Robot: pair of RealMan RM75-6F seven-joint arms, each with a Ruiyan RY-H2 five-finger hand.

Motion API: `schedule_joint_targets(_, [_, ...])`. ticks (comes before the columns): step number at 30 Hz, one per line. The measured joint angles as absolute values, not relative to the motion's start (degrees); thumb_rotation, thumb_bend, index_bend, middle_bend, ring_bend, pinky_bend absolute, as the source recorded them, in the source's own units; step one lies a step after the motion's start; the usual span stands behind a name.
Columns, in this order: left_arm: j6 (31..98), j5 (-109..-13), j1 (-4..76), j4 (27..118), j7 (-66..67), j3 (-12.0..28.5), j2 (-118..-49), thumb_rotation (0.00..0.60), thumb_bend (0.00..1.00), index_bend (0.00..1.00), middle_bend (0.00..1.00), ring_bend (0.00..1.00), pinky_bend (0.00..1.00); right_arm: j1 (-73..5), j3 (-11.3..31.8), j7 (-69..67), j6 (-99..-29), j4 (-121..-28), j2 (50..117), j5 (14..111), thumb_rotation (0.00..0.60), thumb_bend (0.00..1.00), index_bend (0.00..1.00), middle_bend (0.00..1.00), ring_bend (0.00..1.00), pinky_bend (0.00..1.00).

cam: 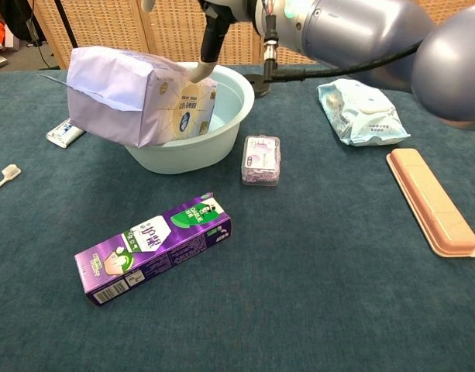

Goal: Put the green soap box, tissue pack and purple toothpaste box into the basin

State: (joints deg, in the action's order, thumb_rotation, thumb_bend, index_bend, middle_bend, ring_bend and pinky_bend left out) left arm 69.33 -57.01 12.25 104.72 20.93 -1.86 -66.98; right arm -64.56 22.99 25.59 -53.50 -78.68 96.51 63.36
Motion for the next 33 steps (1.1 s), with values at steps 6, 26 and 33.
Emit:
schedule_joint_targets(6, [69.3,-57.0,12.1,104.7,20.6,-1.8,-66.8,0.600,0.29,0.08,0.00,0.00,0.00,-62.3,22.4,28.6,-55.0,-83.8,89.9,62.9,0.600,0.10,0.19,0.00,0.00,0.02])
schedule_joint_targets(26, [71.4,-60.5,11.6,106.3,23.4,-3.1,-67.9,0.600,0.29,0.08,0.00,0.00,0.00,-29.6,8.1,20.1,-78.3,-120.5,59.2,73.3,0.600,0.10,0.19,0.00,0.00,0.02])
schedule_joint_targets(33, [72.4,-61.6,11.1,106.8,24.3,-3.5,-68.2,0.600,0.29,0.08,0.00,0.00,0.00,-20.5,-1.1,13.6,-81.5,-121.8,58.0,80.7,0.600,0.10,0.19,0.00,0.00,0.02])
